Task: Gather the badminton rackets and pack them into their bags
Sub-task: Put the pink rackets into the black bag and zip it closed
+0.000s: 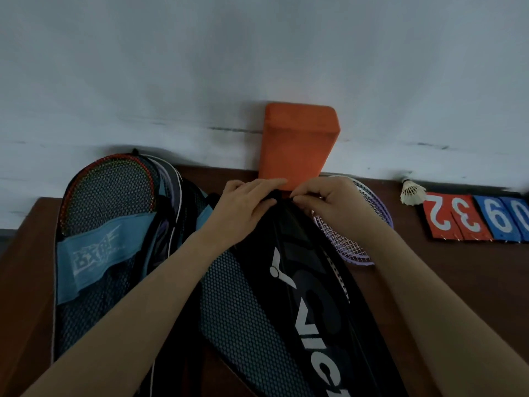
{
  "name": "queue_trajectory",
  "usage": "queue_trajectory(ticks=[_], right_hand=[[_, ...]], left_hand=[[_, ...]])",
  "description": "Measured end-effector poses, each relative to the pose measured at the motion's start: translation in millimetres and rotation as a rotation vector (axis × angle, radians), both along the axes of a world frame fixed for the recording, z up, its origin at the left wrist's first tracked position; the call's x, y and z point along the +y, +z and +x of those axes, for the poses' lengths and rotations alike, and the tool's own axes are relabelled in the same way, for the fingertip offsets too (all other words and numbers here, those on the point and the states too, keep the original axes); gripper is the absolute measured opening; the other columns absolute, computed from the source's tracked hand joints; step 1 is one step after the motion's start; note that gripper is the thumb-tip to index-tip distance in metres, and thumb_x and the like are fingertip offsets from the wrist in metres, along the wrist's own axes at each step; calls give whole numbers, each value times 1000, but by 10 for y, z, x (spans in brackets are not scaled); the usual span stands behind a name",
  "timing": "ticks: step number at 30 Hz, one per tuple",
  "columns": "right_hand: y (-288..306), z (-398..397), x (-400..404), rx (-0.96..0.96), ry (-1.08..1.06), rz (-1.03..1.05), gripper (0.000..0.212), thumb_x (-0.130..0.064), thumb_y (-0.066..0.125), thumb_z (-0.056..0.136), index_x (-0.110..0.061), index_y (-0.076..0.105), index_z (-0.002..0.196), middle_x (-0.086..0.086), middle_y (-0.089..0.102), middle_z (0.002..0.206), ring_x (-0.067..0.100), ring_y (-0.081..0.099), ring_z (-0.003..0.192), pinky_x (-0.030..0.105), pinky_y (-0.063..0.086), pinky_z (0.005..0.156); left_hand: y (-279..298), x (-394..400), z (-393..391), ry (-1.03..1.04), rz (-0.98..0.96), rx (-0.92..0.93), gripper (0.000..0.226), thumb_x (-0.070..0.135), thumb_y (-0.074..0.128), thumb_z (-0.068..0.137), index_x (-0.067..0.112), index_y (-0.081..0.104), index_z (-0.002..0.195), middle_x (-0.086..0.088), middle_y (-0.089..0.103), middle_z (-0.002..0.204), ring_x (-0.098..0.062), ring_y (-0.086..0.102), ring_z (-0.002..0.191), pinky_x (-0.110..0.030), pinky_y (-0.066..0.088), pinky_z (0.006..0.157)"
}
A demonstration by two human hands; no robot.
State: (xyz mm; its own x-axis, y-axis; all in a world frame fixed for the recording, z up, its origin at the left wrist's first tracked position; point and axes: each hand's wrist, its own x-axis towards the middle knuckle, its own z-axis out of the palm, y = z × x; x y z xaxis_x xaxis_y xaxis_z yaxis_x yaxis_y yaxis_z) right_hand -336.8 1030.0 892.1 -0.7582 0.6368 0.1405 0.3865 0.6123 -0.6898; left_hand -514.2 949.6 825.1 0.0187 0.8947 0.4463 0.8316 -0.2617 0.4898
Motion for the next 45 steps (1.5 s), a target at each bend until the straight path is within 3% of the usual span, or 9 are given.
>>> queue_trajectory(ticks=[3, 6, 10, 17, 22, 26, 32, 37, 45], right_hand=[[-46, -34, 87, -33, 30, 78, 11, -7, 63, 84, -14, 72, 87, -29, 55, 70, -7, 57, 67, 17, 49, 70], [-111, -94, 160, -16, 39, 121, 11, -5, 63, 83, -12, 72, 86, -32, 52, 73, -14, 54, 68, 4, 40, 69], [-174, -187, 215, 30, 8, 14, 12, -2, 63, 83, -9, 72, 85, -31, 56, 65, -13, 57, 65, 3, 40, 63], [-192, -218, 179, 94, -22, -58, 11, -3, 64, 84, -11, 72, 84, -33, 60, 64, -10, 59, 65, 4, 41, 63], [17, -222, 123, 232, -127, -122, 16, -3, 64, 83, -16, 72, 82, -22, 65, 64, -2, 61, 59, 12, 46, 62], [116, -213, 85, 194, -91, -88, 11, -3, 64, 84, -10, 71, 86, -12, 63, 65, 0, 58, 53, 14, 48, 56], [-31, -120, 96, 81, -83, 154, 10, -7, 64, 84, -12, 72, 90, -15, 62, 81, -6, 57, 72, 11, 46, 74], [-56, -131, 198, 75, -88, 163, 10, -8, 64, 84, -14, 71, 89, -27, 56, 76, -10, 57, 72, 9, 44, 72], [-51, -217, 353, -69, 61, 398, 26, -27, 47, 87, -14, 69, 91, -3, 65, 84, 16, 61, 70, 36, 51, 56]], left_hand=[[-37, 58, 13, -42, 2, -7, 36, 27, 40, 93, 15, 62, 119, -2, 64, 115, -13, 61, 98, -22, 43, 83], [-98, 65, 65, 58, 5, -180, 33, 28, 44, 91, 17, 66, 112, 1, 65, 114, -6, 60, 102, -18, 46, 91], [-140, 51, 74, 157, 7, -301, 31, 27, 45, 91, 17, 67, 110, 5, 66, 111, 0, 58, 102, -8, 40, 91], [-135, 35, -137, 28, -22, -245, 33, 25, 48, 92, 10, 61, 118, -5, 64, 112, -12, 60, 102, -24, 47, 92], [43, 154, -88, 50, 109, -322, 28, 8, 57, 90, 8, 61, 117, -2, 61, 112, -6, 58, 102, -16, 44, 92], [57, 192, -20, -2, 38, -449, 32, -1, 50, 91, 8, 57, 121, -5, 61, 118, -9, 58, 109, -20, 45, 95], [-58, 168, 61, -15, -13, -509, 30, -1, 51, 91, 16, 59, 114, 1, 60, 111, 11, 54, 103, -9, 41, 90], [-56, 214, 92, -4, -38, -542, 24, 3, 52, 92, 12, 63, 111, 2, 61, 106, 1, 57, 100, -12, 43, 88], [-82, 282, 76, 19, -72, -543, 21, 11, 53, 92, 21, 62, 110, 12, 60, 100, 1, 58, 96, -15, 45, 85]])
